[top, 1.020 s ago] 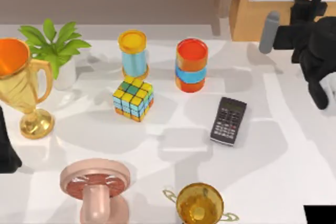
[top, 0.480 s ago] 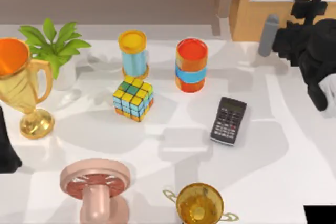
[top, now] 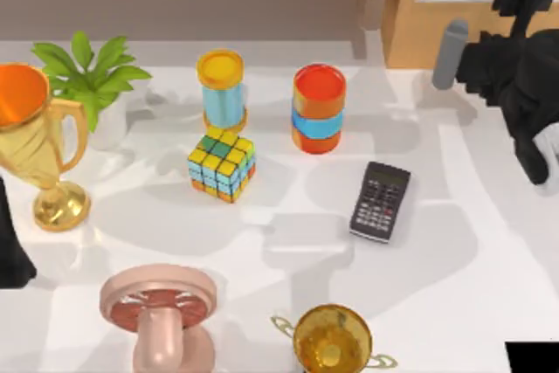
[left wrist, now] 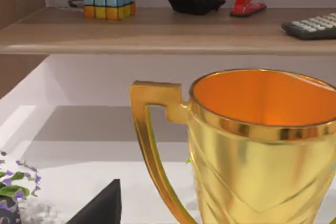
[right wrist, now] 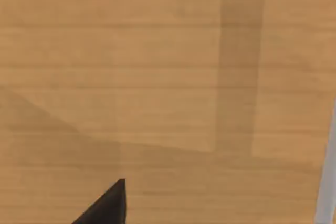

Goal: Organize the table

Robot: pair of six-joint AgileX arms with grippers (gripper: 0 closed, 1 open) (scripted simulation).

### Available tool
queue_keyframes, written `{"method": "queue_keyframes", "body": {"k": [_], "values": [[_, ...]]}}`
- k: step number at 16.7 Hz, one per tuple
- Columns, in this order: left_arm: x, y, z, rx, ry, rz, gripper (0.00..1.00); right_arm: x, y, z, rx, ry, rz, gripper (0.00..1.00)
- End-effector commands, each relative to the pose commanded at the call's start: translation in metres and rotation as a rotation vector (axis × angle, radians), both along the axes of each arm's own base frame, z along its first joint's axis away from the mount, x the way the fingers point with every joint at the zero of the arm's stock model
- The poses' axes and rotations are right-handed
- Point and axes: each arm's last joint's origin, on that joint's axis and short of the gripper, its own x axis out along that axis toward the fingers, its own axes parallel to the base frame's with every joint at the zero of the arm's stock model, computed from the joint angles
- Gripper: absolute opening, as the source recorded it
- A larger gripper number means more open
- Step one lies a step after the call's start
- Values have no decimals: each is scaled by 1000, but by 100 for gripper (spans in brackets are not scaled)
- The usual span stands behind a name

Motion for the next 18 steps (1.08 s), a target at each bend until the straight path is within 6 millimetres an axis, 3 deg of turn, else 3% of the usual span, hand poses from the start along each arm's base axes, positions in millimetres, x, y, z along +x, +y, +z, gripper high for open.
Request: {"method": "queue_keyframes", "body": {"k": [10, 16, 18], "values": [[0, 0, 0, 0, 0, 0, 100, -35, 2, -7, -5, 24, 10, 100], [0, 0, 0, 0, 0, 0, 100, -36, 0, -10, -6, 32, 5, 100], [0, 0, 0, 0, 0, 0, 100, -36, 10, -1, 29, 9, 15, 100]]}}
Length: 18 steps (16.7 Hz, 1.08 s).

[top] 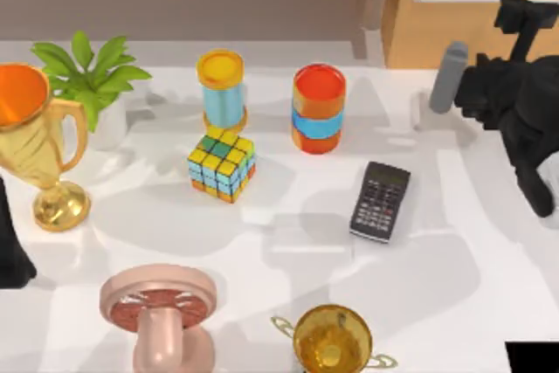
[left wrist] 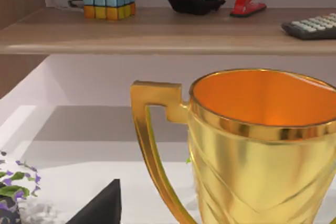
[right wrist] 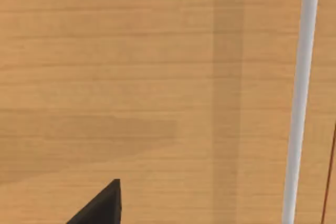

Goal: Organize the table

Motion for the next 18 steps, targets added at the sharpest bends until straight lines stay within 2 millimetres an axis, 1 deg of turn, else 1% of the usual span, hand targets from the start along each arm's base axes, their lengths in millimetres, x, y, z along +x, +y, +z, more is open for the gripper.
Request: {"method": "queue_keyframes", "body": {"k": [2, 5, 8, 11, 13, 15, 18], "values": [[0, 0, 0, 0, 0, 0, 100, -2, 22, 16, 79, -33, 24, 100], [0, 0, 0, 0, 0, 0, 100, -9, 69, 43, 264, -70, 79, 100], [0, 0, 0, 0, 0, 0, 100, -17, 121, 70, 503, -77, 129, 100], [0, 0, 0, 0, 0, 0, 100, -20, 168, 92, 761, -58, 145, 100], [0, 0, 0, 0, 0, 0, 100, -17, 194, 103, 929, -41, 132, 100], [0, 0, 0, 0, 0, 0, 100, -11, 216, 111, 1086, -28, 105, 100], [0, 0, 0, 0, 0, 0, 100, 2, 241, 118, 1288, -22, 52, 100]]}}
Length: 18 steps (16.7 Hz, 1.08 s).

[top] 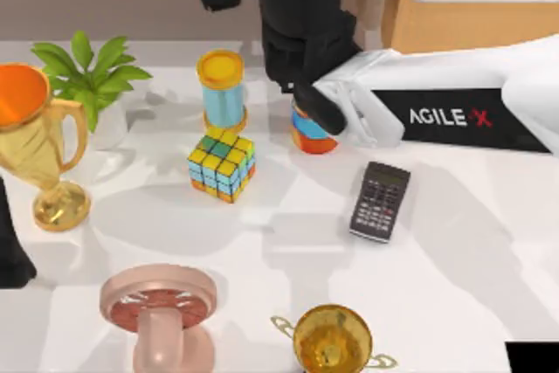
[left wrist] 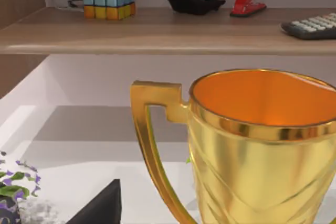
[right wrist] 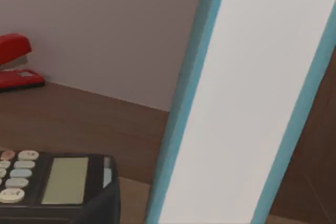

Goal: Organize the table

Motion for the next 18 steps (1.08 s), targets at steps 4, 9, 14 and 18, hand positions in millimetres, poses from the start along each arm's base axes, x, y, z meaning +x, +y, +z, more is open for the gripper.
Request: {"method": "queue_keyframes", "body": {"k": [4, 9, 14, 18], "values": [[0, 0, 0, 0, 0, 0, 100, 17, 17, 3, 182, 30, -50, 100], [0, 0, 0, 0, 0, 0, 100, 23, 21, 2, 231, 38, -68, 100], [0, 0, 0, 0, 0, 0, 100, 29, 21, 2, 231, 38, -68, 100], [0, 0, 0, 0, 0, 0, 100, 42, 21, 3, 231, 38, -68, 100]]}}
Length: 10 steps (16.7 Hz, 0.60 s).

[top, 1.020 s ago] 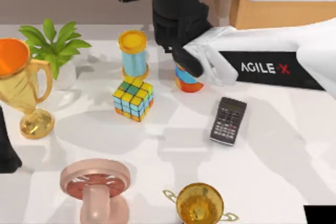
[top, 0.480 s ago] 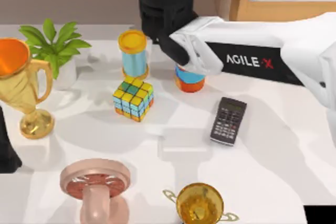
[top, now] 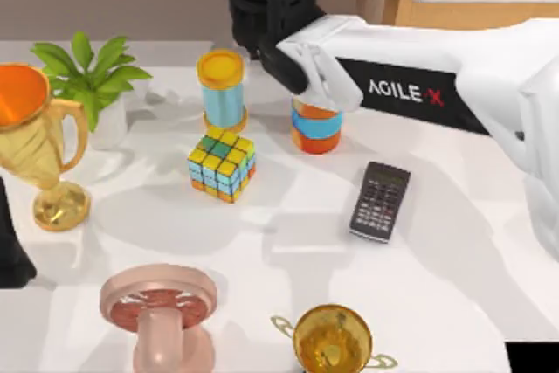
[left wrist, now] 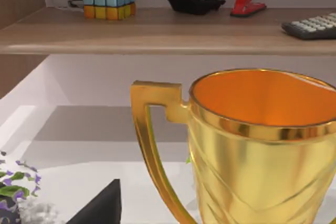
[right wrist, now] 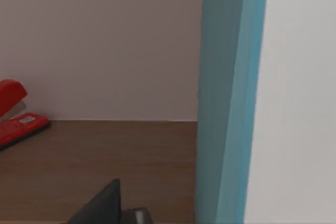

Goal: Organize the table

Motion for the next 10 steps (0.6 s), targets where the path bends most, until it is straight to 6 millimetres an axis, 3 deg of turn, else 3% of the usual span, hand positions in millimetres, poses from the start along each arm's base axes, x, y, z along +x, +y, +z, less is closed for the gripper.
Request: {"method": "queue_keyframes", "body": {"k": [3, 10], "values": [[0, 0, 0, 0, 0, 0, 100, 0, 0, 0, 0, 0, 0, 100], [0, 0, 0, 0, 0, 0, 100, 0, 0, 0, 0, 0, 0, 47]]}}
